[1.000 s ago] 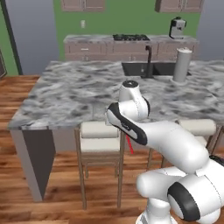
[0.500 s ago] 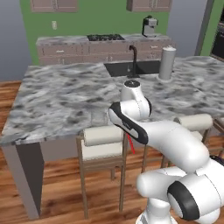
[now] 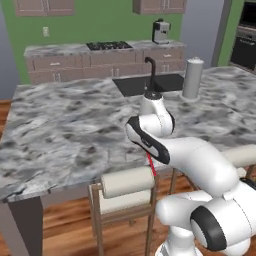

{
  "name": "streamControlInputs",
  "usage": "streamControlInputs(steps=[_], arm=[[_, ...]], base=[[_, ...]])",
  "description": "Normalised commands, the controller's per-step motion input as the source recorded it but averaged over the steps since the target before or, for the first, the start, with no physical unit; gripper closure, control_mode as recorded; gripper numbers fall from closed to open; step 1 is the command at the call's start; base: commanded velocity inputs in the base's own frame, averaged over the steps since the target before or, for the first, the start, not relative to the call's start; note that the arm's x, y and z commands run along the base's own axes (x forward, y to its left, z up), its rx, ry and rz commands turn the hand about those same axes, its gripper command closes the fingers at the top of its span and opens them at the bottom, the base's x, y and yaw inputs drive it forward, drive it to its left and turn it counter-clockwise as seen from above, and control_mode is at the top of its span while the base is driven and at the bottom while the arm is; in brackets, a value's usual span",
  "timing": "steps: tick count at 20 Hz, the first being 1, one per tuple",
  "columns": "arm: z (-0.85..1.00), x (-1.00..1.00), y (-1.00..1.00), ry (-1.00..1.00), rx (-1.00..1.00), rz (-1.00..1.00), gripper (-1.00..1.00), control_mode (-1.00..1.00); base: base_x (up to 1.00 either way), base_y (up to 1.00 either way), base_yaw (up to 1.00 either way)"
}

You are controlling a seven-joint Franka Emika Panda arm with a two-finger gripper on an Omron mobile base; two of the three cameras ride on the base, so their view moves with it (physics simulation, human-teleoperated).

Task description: Take a straw from the drawer in front and place it inside the glass cup on the dining counter.

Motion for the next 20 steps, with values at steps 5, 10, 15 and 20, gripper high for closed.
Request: streamControlInputs(steps=[5, 10, 15, 20], arm=[[0.0, 0.0, 0.0, 0.0, 0.0, 0.0, 1.0, 1.0], [0.0, 0.0, 0.0, 0.0, 0.0, 0.0, 1.0, 1.0], [0.0, 0.0, 0.0, 0.0, 0.0, 0.0, 1.0, 1.0], [0.05, 0.04, 0.01, -0.01, 0.18, 0.09, 1.0, -1.0]], base=[[0.69, 0.35, -0.14], [0.67, 0.37, -0.13], [0.49, 0.3, -0.1], [0.0, 0.0, 0.0]])
